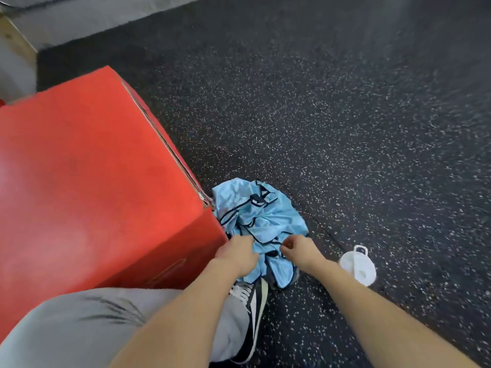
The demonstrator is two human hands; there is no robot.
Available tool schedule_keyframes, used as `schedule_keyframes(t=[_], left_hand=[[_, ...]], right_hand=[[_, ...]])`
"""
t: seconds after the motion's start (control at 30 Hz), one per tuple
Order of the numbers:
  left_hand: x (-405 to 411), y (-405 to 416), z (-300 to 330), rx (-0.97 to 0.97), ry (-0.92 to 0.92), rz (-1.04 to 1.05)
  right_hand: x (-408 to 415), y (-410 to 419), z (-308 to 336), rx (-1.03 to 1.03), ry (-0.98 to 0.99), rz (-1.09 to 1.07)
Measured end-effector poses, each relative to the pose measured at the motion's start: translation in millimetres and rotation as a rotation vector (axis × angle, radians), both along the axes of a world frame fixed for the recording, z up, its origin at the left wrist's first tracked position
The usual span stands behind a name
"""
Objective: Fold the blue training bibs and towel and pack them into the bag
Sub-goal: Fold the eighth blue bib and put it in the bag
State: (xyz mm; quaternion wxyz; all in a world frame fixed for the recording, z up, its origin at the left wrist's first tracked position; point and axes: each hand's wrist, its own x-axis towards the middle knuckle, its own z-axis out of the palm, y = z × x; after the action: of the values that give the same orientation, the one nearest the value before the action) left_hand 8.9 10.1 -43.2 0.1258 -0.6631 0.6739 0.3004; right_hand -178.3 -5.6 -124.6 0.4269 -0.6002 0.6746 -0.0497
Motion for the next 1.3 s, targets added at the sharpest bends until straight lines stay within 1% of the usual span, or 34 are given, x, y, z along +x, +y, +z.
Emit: schedule_keyframes(t=[0.17,0.23,0.4,0.53,0.77,0.87,1.0,1.17,1.3], left_hand=[[-8.5,-8.9,-34.1,0.041,-0.012,0.044],[-10.7,-11.7,-42.2,0.047,-0.007,0.076],[-5.9,-23.7,-54.4,0.007,0.005,0.201],[-9.1,-25.6,-58.1,0.004,0.013,0.219],[-7.5,-22.0,-51.9,0.001,-0.001,0.219],[-6.9,-22.7,-41.7,-0.024,0.041,0.251],[-5.4,-19.1,-21.9,-0.077,0.076,0.284],[-6.0,-5.0,17.5,-0.182,0.146,0.297],[-1.0,6.1,56.2,-0.314,0.321,0.388]], right_hand=[[19.9,-27.8,-37.6,0.014,-0.028,0.013],[31.0,-42.4,-45.7,0.009,-0.068,-0.008],[56.5,-84.6,-53.2,-0.096,-0.116,-0.037],[68.6,-113.5,-55.6,-0.182,-0.133,-0.049],[70.2,-124.5,-56.3,-0.111,-0.107,0.012],[61.9,-116.8,-41.8,-0.097,-0.110,0.022],[45.5,-99.4,-5.1,-0.120,-0.145,0.030],[21.0,-76.6,69.5,-0.219,-0.141,0.077],[4.9,-60.9,141.6,-0.305,-0.151,0.100]])
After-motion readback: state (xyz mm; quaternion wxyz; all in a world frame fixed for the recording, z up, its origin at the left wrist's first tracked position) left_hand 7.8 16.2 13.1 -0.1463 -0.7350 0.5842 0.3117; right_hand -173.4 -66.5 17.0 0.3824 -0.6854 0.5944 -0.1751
